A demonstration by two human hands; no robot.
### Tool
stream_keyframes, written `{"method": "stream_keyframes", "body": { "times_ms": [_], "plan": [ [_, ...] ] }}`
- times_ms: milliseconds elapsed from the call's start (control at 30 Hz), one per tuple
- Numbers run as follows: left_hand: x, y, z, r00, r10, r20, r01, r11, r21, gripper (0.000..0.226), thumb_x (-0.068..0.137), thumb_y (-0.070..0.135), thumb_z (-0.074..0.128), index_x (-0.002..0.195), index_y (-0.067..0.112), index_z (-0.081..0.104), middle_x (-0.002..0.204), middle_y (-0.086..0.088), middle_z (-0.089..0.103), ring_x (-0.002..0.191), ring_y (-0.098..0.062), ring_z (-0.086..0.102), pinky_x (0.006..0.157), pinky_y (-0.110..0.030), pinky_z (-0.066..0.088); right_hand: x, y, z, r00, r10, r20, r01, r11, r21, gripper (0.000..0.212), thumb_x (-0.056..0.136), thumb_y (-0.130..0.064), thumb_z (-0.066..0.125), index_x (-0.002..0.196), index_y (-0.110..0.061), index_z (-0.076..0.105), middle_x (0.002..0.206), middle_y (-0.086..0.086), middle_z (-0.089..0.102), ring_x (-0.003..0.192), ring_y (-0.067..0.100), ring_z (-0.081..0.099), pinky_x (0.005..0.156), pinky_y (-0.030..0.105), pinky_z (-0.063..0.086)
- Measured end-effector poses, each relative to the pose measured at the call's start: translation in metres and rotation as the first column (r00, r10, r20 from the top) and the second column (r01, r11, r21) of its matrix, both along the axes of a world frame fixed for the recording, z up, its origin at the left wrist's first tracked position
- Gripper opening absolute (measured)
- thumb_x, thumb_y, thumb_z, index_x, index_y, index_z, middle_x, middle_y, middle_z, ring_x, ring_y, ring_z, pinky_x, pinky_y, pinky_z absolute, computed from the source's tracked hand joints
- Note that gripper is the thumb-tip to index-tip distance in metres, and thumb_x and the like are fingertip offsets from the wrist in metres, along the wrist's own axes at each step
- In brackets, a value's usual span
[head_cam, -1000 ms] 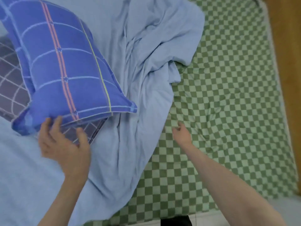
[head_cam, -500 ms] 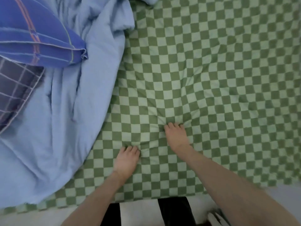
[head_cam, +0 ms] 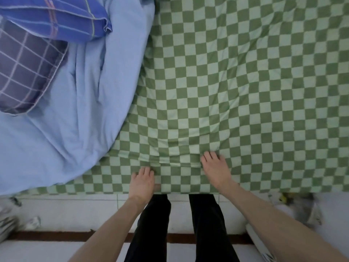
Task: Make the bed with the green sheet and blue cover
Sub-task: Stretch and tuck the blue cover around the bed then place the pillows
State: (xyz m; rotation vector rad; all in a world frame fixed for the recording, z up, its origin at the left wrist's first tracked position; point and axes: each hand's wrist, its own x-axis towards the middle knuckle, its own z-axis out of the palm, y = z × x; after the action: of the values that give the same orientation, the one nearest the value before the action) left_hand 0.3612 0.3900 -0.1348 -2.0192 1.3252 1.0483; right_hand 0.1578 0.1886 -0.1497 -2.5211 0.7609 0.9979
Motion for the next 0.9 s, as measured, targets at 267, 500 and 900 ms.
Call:
{"method": "stream_keyframes", "body": {
  "times_ms": [267,500,900],
  "plan": [
    [0.009,0.029,-0.022,0.975,-0.22,0.004,0.219,0.969,-0.113,0.031,0.086,0.008,0.05,0.114,0.01,0.062,0.119,-0.009,0.058,0.107,-0.03,0.055,0.091,-0.042,0.042,-0.017,0.019,-0.006,0.999,0.035,0.026,-0.031,0.986,-0.164,0.023,0.071,-0.002,0.076,0.092,-0.008,0.07,0.09,0.009,0.066,0.09,0.03,0.063,0.083,0.043,0.051],
    [0.011,0.079,-0.029,0.962,-0.226,-0.155,0.2,0.966,-0.166,0.028,0.101,0.024,0.04,0.124,0.013,0.05,0.126,-0.005,0.051,0.113,-0.024,0.051,0.095,-0.038,0.04,-0.027,0.057,-0.001,0.991,-0.131,-0.034,0.122,0.972,-0.2,0.025,0.081,-0.008,0.072,0.105,-0.006,0.063,0.105,0.011,0.062,0.098,0.033,0.057,0.084,0.046,0.046],
    [0.032,0.152,-0.023,0.987,-0.021,0.16,0.032,0.997,-0.068,0.021,0.086,0.013,0.061,0.106,0.012,0.056,0.107,-0.007,0.052,0.1,-0.028,0.053,0.093,-0.043,0.042,-0.032,0.141,-0.01,0.999,-0.031,-0.026,0.025,0.979,-0.2,0.021,0.067,0.005,0.071,0.083,-0.005,0.063,0.094,0.015,0.058,0.087,0.035,0.059,0.066,0.044,0.047]
  ]
}}
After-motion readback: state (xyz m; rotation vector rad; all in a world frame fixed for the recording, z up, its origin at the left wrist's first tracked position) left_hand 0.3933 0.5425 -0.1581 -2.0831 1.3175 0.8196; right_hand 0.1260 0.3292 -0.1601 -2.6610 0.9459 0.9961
